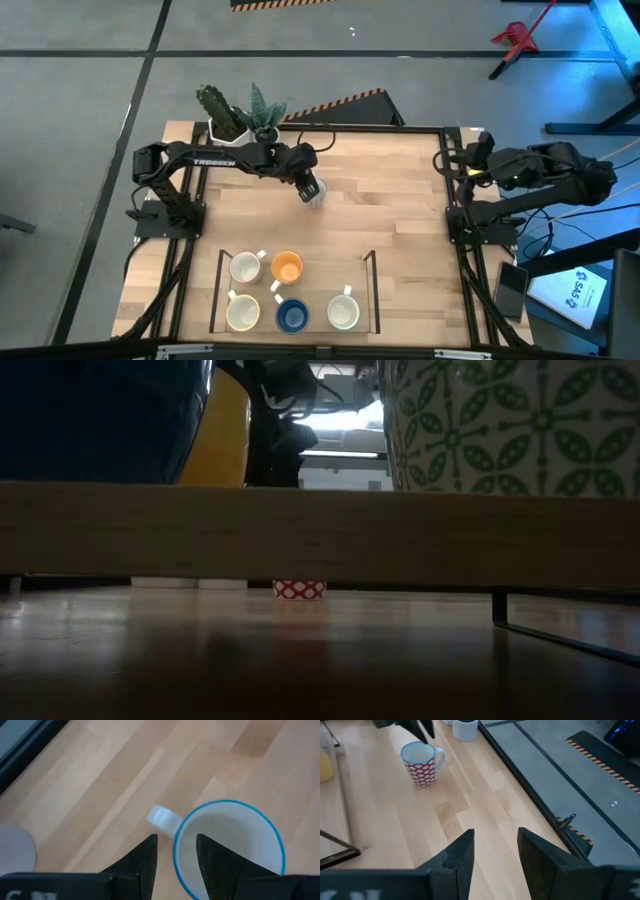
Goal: Place coffee mugs
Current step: Put the red patterned cup on the shelf
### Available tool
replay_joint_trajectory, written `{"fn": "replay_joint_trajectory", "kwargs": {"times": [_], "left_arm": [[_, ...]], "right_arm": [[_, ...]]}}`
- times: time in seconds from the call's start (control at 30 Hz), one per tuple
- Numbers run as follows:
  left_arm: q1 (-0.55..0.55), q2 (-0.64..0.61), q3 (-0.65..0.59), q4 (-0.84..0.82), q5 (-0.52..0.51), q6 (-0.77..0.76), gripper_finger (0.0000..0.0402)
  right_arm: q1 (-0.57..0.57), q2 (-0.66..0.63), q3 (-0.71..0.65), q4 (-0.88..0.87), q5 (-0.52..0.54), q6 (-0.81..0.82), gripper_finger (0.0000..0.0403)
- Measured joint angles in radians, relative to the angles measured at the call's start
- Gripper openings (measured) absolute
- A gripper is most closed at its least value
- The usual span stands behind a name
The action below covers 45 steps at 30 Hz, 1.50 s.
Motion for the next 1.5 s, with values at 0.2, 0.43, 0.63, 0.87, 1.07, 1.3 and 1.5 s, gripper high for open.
{"fn": "replay_joint_trajectory", "kwargs": {"times": [0.2, 0.43, 0.63, 0.87, 1.07, 1.3, 1.5], "left_arm": [[0.015, 0.011, -0.036, 0.031, 0.081, 0.018, 0.0131], [0.011, 0.011, -0.099, 0.031, 0.113, -0.019, 0.0094], [-0.012, 0.009, -0.100, 0.046, 0.103, -0.010, 0.0016], [-0.108, 0.013, 0.023, 0.024, 0.191, 0.031, 0.0015], [-0.239, 0.012, 0.254, -0.100, 0.124, 0.127, 0.0015], [-0.348, 0.013, 0.359, -0.160, 0.106, 0.156, 0.0015], [-0.394, 0.094, 0.376, -0.180, 0.131, 0.150, 0.0014]], "right_arm": [[0.000, 0.000, 0.000, 0.000, -0.017, 0.000, 0.0137], [0.000, 0.000, 0.000, -0.001, -0.017, -0.008, 0.0137], [0.000, 0.000, 0.000, -0.001, -0.017, -0.008, 0.0137], [0.000, 0.000, 0.000, -0.004, -0.016, -0.011, 0.0137], [0.000, 0.000, 0.000, -0.004, -0.015, -0.011, 0.0137], [0.000, 0.000, 0.000, -0.004, -0.014, -0.010, 0.0137], [0.000, 0.007, 0.000, -0.004, -0.012, -0.009, 0.0137]]}}
